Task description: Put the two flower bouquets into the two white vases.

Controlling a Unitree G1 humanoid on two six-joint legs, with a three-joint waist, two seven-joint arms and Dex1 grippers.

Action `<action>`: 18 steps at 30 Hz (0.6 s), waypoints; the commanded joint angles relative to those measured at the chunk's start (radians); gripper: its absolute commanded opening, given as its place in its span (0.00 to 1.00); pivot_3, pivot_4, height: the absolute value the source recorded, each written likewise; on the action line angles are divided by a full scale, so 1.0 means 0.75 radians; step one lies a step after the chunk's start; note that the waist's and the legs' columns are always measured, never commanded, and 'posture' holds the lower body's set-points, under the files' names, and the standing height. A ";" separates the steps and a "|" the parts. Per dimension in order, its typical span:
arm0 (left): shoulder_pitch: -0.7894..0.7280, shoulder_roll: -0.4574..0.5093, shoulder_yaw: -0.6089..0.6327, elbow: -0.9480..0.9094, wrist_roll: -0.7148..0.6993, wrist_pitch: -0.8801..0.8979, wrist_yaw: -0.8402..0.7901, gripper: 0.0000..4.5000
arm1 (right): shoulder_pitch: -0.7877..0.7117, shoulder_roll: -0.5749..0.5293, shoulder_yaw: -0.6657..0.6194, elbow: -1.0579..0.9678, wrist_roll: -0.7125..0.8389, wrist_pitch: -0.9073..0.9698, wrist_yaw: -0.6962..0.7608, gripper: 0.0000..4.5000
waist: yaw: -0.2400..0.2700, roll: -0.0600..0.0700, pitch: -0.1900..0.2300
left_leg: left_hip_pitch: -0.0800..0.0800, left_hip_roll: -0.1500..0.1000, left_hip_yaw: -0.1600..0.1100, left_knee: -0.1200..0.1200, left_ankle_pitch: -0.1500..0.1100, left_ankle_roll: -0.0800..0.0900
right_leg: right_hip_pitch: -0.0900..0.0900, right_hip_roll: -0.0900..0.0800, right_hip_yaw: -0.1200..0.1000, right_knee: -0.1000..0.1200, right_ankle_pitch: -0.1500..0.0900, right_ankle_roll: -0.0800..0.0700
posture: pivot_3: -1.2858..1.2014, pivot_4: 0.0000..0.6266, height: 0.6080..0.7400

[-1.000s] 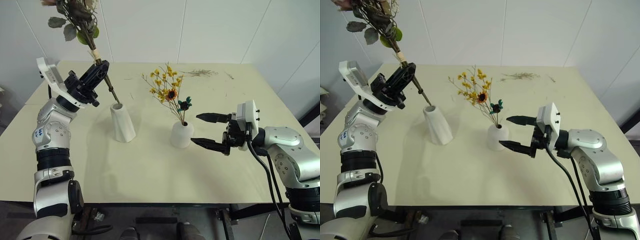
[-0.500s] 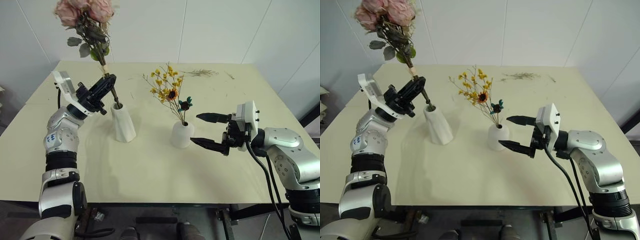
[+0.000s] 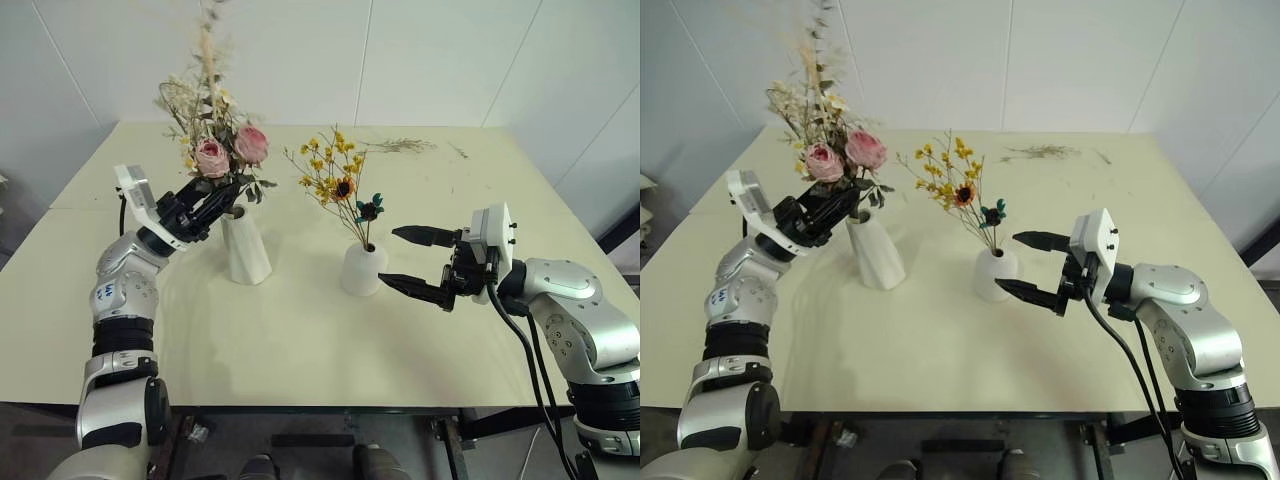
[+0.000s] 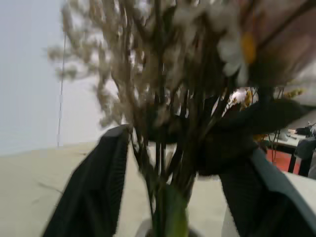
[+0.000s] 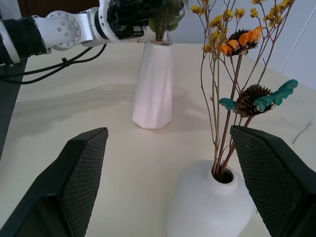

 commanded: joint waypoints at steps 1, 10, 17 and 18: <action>0.035 0.069 0.012 -0.156 0.008 0.006 0.009 0.88 | -0.004 0.017 -0.028 -0.035 0.017 -0.030 -0.012 0.93 | 0.001 0.000 0.000 | 0.000 0.000 0.000 0.000 0.000 0.000 | 0.000 0.000 0.000 0.000 0.000 0.000 | 0.52 0.24 1.00; 0.275 0.317 0.027 -0.348 0.007 0.118 -0.068 0.88 | -0.001 0.050 -0.012 -0.013 0.004 -0.043 -0.004 0.93 | -0.008 0.000 0.000 | 0.002 0.000 0.000 -0.004 0.000 0.000 | 0.000 0.000 0.000 0.000 -0.001 -0.002 | 0.52 0.24 1.00; 0.371 0.430 0.065 -0.527 -0.096 0.283 -0.123 0.88 | -0.022 0.026 -0.029 0.052 -0.006 -0.062 0.043 0.93 | -0.002 0.000 0.000 | 0.002 0.000 0.000 -0.005 0.000 0.000 | 0.000 0.000 -0.001 -0.002 -0.002 -0.003 | 0.52 0.24 1.00; 0.389 0.455 0.086 -0.545 -0.117 0.309 -0.142 0.88 | -0.034 0.012 -0.031 0.065 -0.011 -0.060 0.055 0.93 | -0.002 0.000 0.000 | 0.002 0.000 0.000 -0.006 0.000 0.000 | 0.000 0.000 -0.001 -0.002 -0.002 -0.003 | 0.52 0.24 1.00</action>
